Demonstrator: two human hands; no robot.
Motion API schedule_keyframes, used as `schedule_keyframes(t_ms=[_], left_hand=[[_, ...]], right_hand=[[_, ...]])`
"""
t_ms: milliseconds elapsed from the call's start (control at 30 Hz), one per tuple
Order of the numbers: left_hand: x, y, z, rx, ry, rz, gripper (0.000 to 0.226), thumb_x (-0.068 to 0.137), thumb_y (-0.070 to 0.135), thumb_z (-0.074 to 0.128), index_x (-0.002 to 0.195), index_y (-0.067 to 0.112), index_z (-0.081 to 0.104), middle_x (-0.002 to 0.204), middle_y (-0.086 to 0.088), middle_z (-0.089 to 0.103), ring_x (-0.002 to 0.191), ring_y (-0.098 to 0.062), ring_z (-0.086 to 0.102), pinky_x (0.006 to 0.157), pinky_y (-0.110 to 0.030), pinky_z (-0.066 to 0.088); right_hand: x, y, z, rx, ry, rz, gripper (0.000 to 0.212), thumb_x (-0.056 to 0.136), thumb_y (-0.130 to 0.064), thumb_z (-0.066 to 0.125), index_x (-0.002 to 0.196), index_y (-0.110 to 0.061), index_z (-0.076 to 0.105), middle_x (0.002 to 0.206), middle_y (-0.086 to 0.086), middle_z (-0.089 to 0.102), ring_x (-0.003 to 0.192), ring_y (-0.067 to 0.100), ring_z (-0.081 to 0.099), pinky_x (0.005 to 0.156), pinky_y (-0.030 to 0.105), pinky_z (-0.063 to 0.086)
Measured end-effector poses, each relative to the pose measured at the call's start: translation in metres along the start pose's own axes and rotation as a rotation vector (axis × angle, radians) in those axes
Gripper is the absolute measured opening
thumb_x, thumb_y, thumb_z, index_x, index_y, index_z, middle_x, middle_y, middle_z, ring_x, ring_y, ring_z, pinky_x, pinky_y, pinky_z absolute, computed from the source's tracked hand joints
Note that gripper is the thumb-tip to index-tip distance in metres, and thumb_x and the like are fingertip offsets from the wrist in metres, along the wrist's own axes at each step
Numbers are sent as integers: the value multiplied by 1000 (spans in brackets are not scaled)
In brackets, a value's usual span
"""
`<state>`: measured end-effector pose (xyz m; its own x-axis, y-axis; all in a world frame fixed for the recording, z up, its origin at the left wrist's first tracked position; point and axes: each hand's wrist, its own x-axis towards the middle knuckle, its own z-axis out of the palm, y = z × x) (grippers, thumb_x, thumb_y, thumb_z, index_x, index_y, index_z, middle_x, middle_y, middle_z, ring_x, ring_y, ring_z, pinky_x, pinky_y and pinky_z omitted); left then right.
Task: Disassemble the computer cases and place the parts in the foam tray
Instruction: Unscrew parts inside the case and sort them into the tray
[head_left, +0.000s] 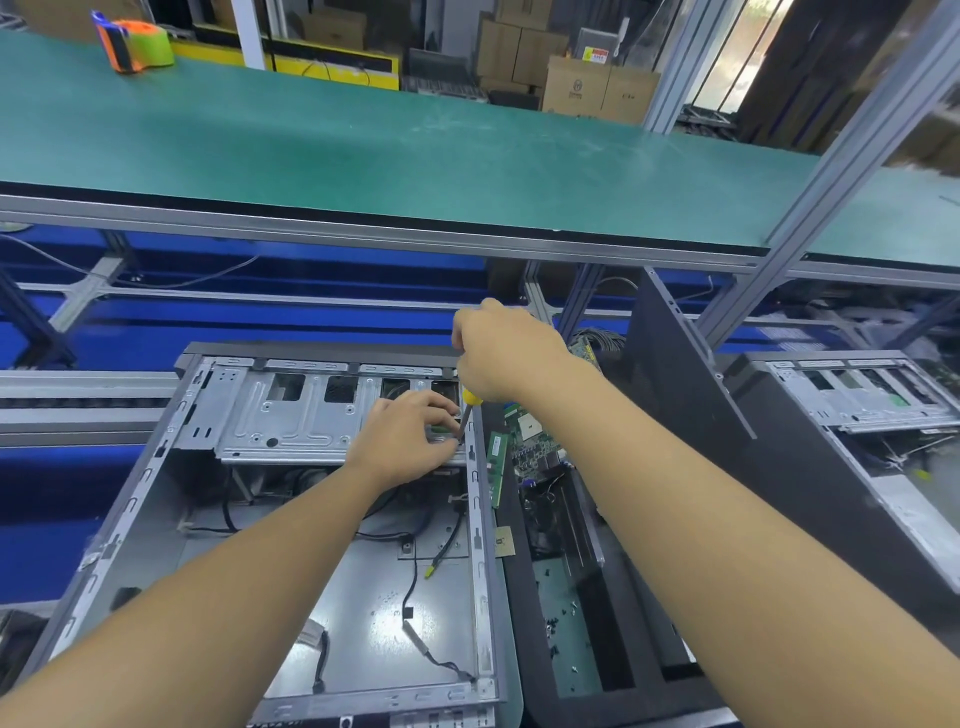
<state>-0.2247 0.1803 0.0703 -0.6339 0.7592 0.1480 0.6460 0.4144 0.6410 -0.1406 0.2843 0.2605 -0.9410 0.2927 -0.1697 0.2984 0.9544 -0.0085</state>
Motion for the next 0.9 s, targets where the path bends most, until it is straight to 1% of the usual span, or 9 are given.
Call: schedule_keyframes(t_ms=[100,200,300,400,533,600,667,767,900], left_hand=[[0,-1,1,-10,14,-6,18,70,49,54,79,46,69,100,40,52,99,9,46,102,-42,41],[0,0,0,-8,6,-7,11,70,48,56,76,49,65,101,39,53,99,8,47,102,-43,42],[0,1,0,2,-3,-9,6,70,49,55,72,52,59,101,38,52,98,8,46,103,-43,40],[0,1,0,1,-1,-9,6,70,49,55,72,52,59,101,39,52,97,8,46,102,-43,41],[-1,1,-1,-2,5,-13,6,72,45,60,73,50,60,98,39,52,93,9,45,99,-42,43],[-1,1,-1,-3,10,-13,7,73,43,63,74,49,60,95,41,51,92,13,46,98,-42,43],[-1,1,-1,-2,7,-16,8,74,41,64,74,49,61,94,43,49,94,17,45,99,-41,42],[-1,2,-2,-1,-5,-21,7,74,43,63,72,50,61,96,43,50,92,13,47,100,-41,41],[-1,1,-1,3,19,-17,1,71,46,62,71,48,63,89,43,47,95,25,41,96,-41,44]], right_hand=[[0,-1,0,47,-72,-11,28,95,-18,51,123,-16,52,132,9,40,124,34,35,82,44,42],[3,0,4,67,62,-13,29,102,-35,47,122,-15,55,122,7,53,109,32,51,79,41,45],[5,-1,8,143,180,-52,16,103,-18,49,115,-12,57,111,8,61,92,28,55,70,37,44],[7,-1,10,181,123,-84,27,94,-1,51,116,-15,58,120,9,54,106,29,50,75,35,39],[7,-3,8,256,18,-55,30,94,-14,51,123,-19,53,133,10,39,124,33,33,83,36,32],[6,-4,10,180,49,-37,30,100,-27,45,127,-15,49,132,10,41,119,34,41,81,40,37],[3,-6,11,63,118,-32,34,106,-34,36,130,-11,45,128,11,45,103,32,49,75,41,38],[2,-6,12,20,170,-89,22,103,-15,43,124,-11,49,123,10,49,95,29,47,71,40,40],[4,-6,4,224,3,-121,28,92,-5,48,113,-23,54,128,5,42,119,28,34,79,39,39]])
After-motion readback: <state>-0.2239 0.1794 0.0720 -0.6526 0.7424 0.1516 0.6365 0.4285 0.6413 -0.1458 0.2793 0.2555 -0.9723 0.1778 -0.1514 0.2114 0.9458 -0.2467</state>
